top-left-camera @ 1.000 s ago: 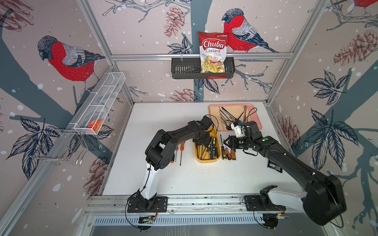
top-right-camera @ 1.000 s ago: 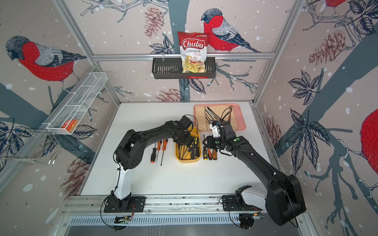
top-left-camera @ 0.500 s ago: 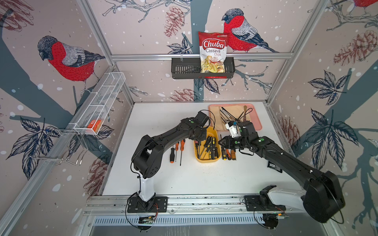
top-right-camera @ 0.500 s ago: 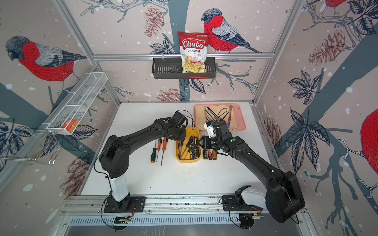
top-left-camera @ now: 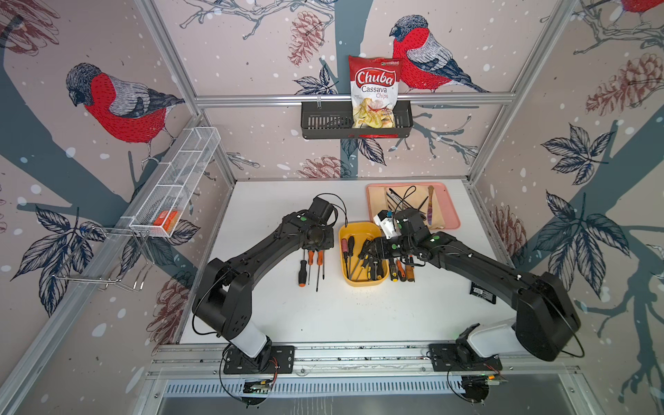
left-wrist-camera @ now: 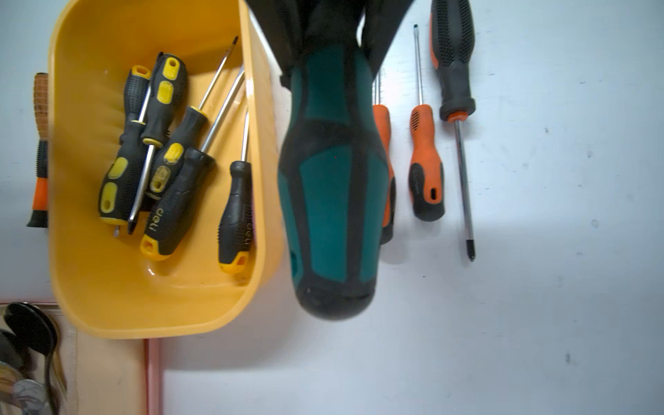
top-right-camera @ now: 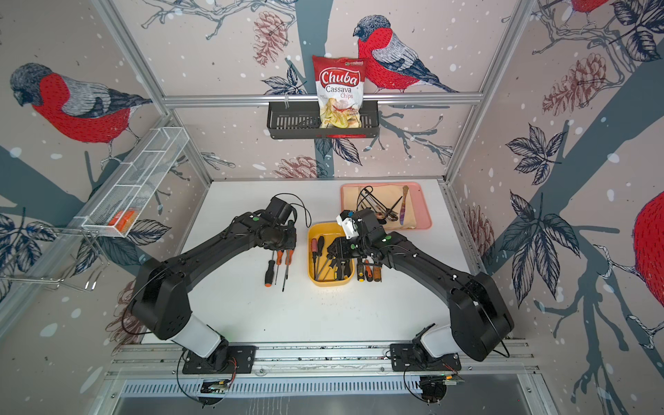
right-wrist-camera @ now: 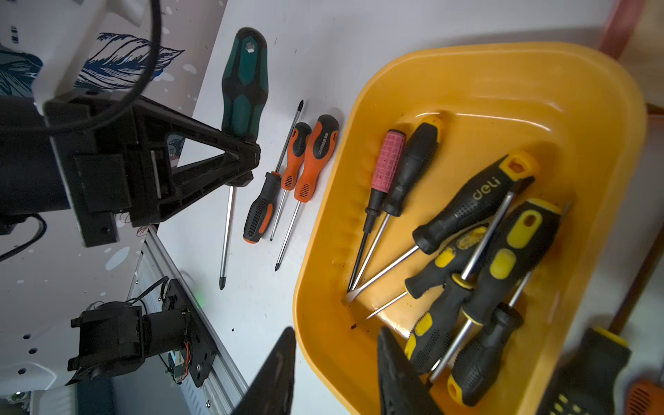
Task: Take out the screwdriver from the storage box
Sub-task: Pick up the screwdriver from the storage box, then place the screwdriver at the center of the board.
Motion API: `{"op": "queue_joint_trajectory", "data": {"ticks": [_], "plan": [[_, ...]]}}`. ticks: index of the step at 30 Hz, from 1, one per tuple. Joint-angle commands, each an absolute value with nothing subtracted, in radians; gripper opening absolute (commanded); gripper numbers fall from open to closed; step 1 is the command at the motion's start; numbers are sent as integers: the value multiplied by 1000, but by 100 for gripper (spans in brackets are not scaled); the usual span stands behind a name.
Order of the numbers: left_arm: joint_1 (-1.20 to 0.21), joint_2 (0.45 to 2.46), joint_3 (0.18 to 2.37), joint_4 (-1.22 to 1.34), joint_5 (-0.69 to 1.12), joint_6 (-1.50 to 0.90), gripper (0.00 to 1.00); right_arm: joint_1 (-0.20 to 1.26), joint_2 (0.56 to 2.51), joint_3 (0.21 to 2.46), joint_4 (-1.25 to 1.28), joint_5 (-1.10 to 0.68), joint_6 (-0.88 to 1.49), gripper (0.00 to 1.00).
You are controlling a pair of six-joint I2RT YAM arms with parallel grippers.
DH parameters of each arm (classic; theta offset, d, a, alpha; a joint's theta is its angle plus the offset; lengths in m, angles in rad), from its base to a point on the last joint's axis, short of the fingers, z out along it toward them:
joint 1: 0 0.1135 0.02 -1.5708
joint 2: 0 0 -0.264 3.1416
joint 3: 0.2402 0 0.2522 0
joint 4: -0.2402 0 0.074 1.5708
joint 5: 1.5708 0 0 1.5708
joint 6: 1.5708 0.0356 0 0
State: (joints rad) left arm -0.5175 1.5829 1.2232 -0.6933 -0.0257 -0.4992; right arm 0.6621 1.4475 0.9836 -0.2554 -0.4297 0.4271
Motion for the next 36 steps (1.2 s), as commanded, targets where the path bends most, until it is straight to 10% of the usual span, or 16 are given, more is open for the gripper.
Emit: {"op": "queue_joint_trajectory", "data": {"ticks": [1,36], "plan": [[-476,1549,1176,-700,-23,-449,19,682,1475,1008,-216,-410,452,38],[-253,1655,980,-533,23,-272,26,739,1548,1070,-243,-331,484,38]]}}
